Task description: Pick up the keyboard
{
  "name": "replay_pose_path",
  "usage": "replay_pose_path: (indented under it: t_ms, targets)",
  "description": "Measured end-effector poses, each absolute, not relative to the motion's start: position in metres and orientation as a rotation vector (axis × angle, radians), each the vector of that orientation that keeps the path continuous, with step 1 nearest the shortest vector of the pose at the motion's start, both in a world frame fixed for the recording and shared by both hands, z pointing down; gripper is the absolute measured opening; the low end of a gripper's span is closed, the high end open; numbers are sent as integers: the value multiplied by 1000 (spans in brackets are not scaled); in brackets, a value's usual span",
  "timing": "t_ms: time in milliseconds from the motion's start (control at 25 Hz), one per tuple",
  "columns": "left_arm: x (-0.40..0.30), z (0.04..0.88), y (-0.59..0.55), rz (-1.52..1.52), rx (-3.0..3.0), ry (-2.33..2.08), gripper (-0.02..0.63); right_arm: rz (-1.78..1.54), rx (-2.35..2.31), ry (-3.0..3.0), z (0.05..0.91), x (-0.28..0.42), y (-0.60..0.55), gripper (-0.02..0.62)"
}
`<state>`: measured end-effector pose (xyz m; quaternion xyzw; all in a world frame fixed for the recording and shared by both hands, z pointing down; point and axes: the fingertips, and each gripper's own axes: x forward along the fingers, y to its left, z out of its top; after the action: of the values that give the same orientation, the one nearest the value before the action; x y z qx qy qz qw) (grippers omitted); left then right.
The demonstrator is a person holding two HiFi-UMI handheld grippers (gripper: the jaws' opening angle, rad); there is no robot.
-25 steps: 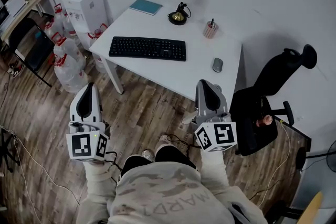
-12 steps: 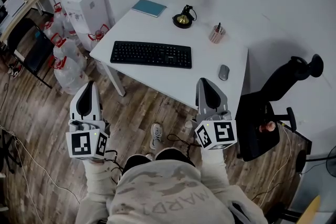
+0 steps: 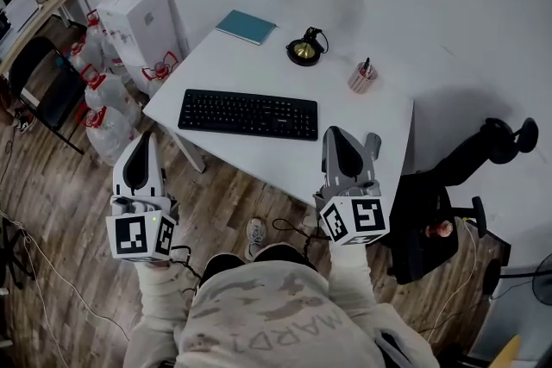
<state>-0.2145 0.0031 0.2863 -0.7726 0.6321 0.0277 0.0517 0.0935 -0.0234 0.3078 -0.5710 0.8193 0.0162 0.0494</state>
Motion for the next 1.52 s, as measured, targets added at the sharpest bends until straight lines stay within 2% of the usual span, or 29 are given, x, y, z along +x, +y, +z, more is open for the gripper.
replay_pose_path:
  t_ms: [760, 1520]
  targets:
    - [-177, 291, -105, 59, -2338, 1930, 6, -10, -1729, 2538, 326, 128, -138, 11]
    - [-188, 345, -191, -90, -2443, 1946, 6, -252, -1839, 2614, 390, 125, -204, 11]
